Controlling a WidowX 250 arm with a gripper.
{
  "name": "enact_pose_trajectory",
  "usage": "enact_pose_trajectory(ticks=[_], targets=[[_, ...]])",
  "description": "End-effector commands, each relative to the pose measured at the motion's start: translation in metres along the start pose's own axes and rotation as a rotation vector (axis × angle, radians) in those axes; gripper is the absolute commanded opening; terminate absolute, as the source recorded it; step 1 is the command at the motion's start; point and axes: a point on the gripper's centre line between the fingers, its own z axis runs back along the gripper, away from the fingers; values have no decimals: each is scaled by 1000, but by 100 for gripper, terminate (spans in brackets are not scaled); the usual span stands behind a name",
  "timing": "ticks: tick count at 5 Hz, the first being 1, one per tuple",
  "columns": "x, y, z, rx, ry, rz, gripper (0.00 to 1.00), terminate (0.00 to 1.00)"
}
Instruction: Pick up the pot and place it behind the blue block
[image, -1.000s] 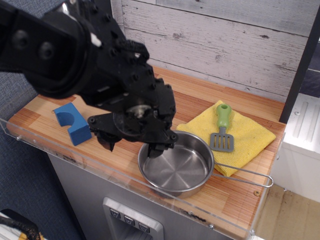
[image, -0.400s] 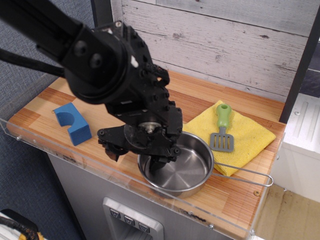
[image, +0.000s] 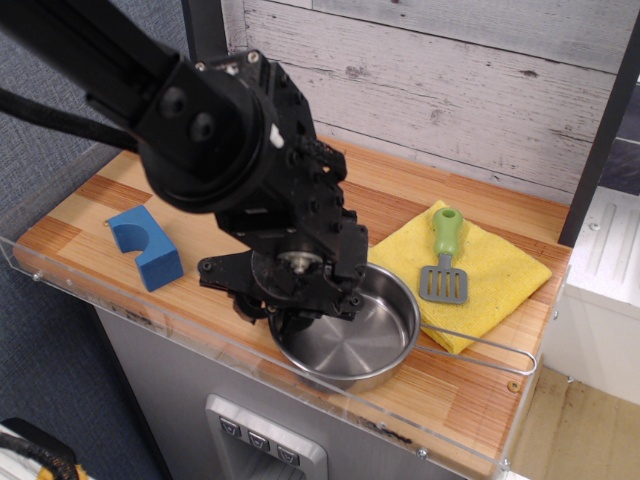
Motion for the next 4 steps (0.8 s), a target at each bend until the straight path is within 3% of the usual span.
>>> enact_pose_trajectory(ticks=[1,2,4], targets=[[6,4,12,-25,-40,18,0,0],[6,3,13,-29,-42,19,0,0],[14,-5,35,-114,-81,0,0,0]])
